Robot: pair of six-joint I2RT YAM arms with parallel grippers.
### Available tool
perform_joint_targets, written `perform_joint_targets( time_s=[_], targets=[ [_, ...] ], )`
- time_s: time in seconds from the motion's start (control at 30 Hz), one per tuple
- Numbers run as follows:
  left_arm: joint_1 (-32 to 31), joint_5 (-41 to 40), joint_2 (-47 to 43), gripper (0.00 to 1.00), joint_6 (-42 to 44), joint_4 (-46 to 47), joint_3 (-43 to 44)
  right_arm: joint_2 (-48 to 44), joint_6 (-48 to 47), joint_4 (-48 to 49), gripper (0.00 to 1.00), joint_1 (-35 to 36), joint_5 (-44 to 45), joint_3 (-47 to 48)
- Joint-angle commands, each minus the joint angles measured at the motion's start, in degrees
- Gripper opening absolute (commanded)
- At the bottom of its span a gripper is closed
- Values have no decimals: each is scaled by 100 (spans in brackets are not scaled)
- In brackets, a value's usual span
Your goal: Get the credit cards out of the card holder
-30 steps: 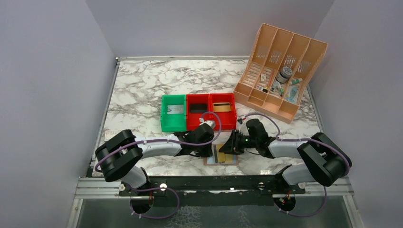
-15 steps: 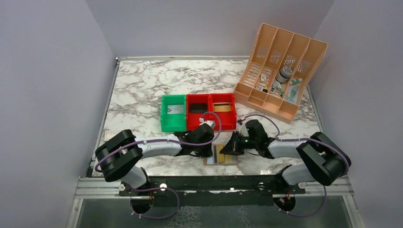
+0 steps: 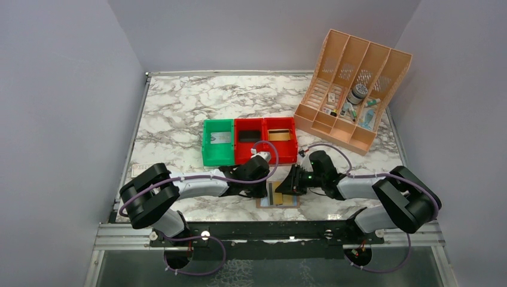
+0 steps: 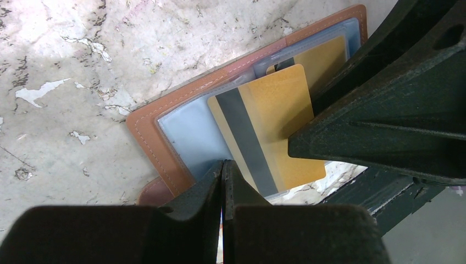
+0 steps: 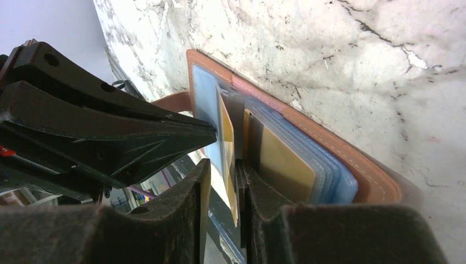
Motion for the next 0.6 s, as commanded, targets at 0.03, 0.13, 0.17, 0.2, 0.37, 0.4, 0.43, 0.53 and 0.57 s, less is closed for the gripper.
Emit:
perform_joint_targets(
  time_s=[0.03, 0.13, 0.17, 0.2, 0.37, 0.4, 0.43, 0.53, 0.57],
  targets=[
    [-41, -241, 17, 7, 82, -399, -60, 175, 21, 312, 23, 43, -91, -66],
    [-41, -254, -1, 7, 69, -399, -70, 233, 17, 293, 16, 43, -111, -48],
    [-41, -249, 1, 7, 69, -400, -74, 234, 18, 270, 14, 45, -92, -54],
    [-43, -250, -10, 7, 69, -401, -75, 208, 18, 230, 11, 46, -64, -57],
    [-42, -291, -67, 7, 62, -423, -91, -233, -104, -383, 4, 46, 374, -4],
    [-46, -306, -86, 7, 60, -442, -99, -366, -164, -599, 4, 43, 495, 36],
    [-42, -316, -97, 6, 60, -453, -105, -526, -221, -804, 3, 45, 626, 78],
    [-43, -356, -152, 6, 51, -470, -126, -1029, -347, -1290, 2, 46, 991, 162],
    [-41, -368, -159, 7, 45, -472, -126, -1140, -347, -1317, 2, 46, 1006, 145]
  ],
)
